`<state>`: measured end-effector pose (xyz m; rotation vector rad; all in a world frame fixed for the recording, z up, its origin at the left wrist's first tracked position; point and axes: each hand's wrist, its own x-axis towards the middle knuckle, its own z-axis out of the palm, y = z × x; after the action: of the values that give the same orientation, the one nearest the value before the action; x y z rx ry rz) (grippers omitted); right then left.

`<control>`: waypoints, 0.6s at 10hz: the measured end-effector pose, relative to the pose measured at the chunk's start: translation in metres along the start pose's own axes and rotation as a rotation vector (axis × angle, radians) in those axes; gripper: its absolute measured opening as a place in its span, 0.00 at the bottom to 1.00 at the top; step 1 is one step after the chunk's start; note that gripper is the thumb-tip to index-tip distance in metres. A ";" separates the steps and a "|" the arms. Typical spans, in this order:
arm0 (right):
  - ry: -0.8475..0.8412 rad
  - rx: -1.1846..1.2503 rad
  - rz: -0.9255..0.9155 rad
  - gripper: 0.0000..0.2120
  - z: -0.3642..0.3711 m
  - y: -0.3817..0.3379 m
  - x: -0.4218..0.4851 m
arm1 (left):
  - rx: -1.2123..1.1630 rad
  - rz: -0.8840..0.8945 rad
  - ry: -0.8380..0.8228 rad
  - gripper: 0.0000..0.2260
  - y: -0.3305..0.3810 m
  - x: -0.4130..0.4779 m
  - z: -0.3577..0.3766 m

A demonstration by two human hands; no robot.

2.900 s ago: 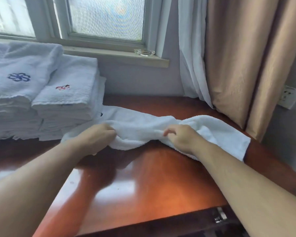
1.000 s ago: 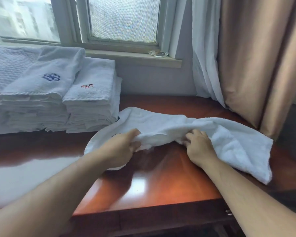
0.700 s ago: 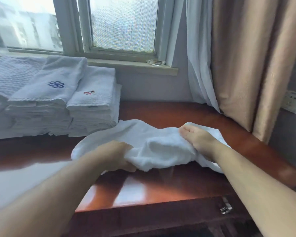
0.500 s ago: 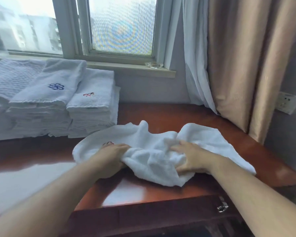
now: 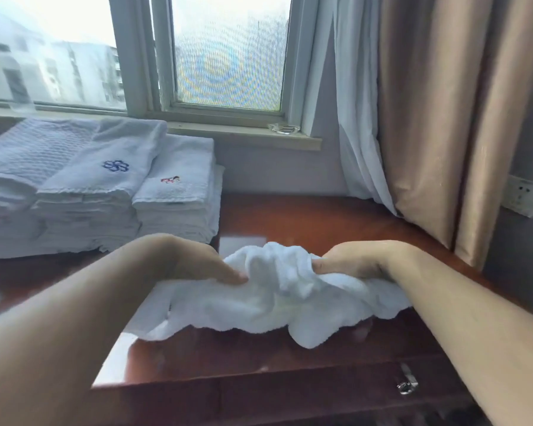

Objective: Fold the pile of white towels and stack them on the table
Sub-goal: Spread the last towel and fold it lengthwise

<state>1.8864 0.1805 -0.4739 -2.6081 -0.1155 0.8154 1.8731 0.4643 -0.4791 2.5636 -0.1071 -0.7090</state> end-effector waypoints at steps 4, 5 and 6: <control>0.573 -0.427 -0.045 0.28 -0.039 -0.038 0.053 | 0.324 0.212 0.577 0.27 0.007 0.052 -0.039; 0.904 -0.344 -0.185 0.11 0.002 -0.032 0.070 | 0.311 0.408 1.039 0.21 -0.004 0.058 -0.002; 0.772 -0.178 -0.349 0.11 0.053 -0.023 0.076 | 0.033 0.445 1.199 0.10 -0.039 0.052 0.041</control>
<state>1.9202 0.2350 -0.5450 -2.7527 -0.4136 -0.3471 1.8957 0.4712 -0.5522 2.4233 -0.2624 0.9949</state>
